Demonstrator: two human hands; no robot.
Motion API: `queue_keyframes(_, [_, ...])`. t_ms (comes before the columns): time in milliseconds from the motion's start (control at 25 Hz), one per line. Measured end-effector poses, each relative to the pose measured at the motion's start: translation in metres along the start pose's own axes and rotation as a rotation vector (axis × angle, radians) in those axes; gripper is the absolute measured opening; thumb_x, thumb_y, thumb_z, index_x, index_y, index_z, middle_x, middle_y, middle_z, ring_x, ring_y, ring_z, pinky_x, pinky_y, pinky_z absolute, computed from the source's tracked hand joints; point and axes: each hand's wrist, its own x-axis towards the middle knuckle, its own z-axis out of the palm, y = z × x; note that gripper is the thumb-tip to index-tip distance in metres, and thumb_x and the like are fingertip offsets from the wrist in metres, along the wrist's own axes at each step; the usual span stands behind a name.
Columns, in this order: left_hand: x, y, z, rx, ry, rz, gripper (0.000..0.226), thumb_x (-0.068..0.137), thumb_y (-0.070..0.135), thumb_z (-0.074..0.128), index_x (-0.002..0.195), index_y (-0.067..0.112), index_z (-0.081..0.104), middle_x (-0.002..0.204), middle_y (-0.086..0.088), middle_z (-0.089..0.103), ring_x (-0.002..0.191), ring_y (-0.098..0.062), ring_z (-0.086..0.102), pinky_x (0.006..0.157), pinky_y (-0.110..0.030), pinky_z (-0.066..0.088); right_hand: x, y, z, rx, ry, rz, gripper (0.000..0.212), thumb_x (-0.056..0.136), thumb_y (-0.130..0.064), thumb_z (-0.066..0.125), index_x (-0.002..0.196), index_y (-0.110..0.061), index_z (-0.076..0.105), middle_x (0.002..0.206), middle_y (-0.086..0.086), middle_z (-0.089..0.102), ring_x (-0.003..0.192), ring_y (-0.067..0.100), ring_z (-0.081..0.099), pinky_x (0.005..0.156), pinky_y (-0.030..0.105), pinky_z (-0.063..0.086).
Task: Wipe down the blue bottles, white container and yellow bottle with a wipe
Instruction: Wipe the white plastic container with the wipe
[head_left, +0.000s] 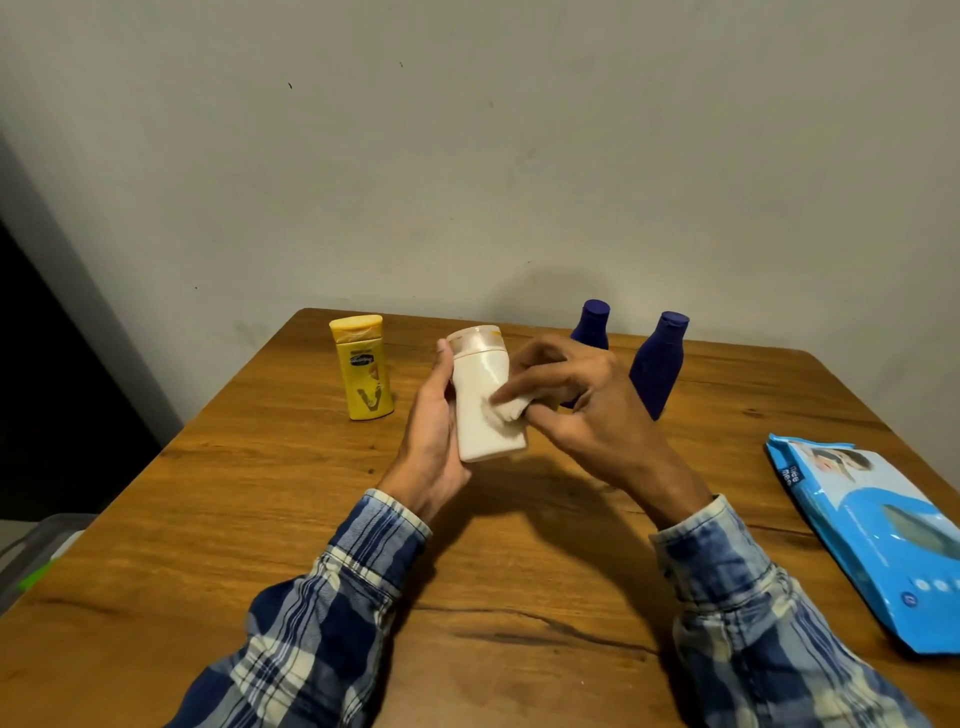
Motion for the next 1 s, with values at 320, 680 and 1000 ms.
queue_keyframes(320, [-0.007,0.006,0.004,-0.134,-0.121,-0.069,0.065,0.103,0.057,0.045,0.148,0.011,0.051,0.117,-0.017,0.066,0.104,-0.028,0.066,0.096,-0.042,0.054,-0.003,-0.008,0.014,-0.114,-0.023,-0.048,0.022,0.083,-0.001,0.073,0.101,-0.013,0.079,0.113,0.001,0.062,0.108,0.005,0.052,0.088,0.011,0.050])
queue_keyframes(680, [-0.009,0.010,0.003,-0.169,-0.053,-0.062,0.065,0.104,0.058,0.041,0.120,0.001,0.065,0.094,-0.015,0.072,0.085,-0.026,0.071,0.075,-0.040,0.064,-0.006,-0.021,0.020,-0.172,-0.308,-0.042,0.026,0.090,-0.008,0.068,0.112,-0.019,0.075,0.125,0.000,0.056,0.124,0.012,0.046,0.103,0.023,0.042])
queue_keyframes(1000, [-0.004,0.012,-0.002,-0.227,0.004,0.004,0.070,0.103,0.062,0.036,0.112,0.000,0.068,0.095,-0.017,0.071,0.088,-0.026,0.068,0.098,-0.047,0.050,-0.005,-0.013,0.021,-0.168,-0.136,-0.041,0.026,0.086,-0.005,0.074,0.109,-0.018,0.077,0.125,0.001,0.062,0.126,0.010,0.051,0.092,0.017,0.051])
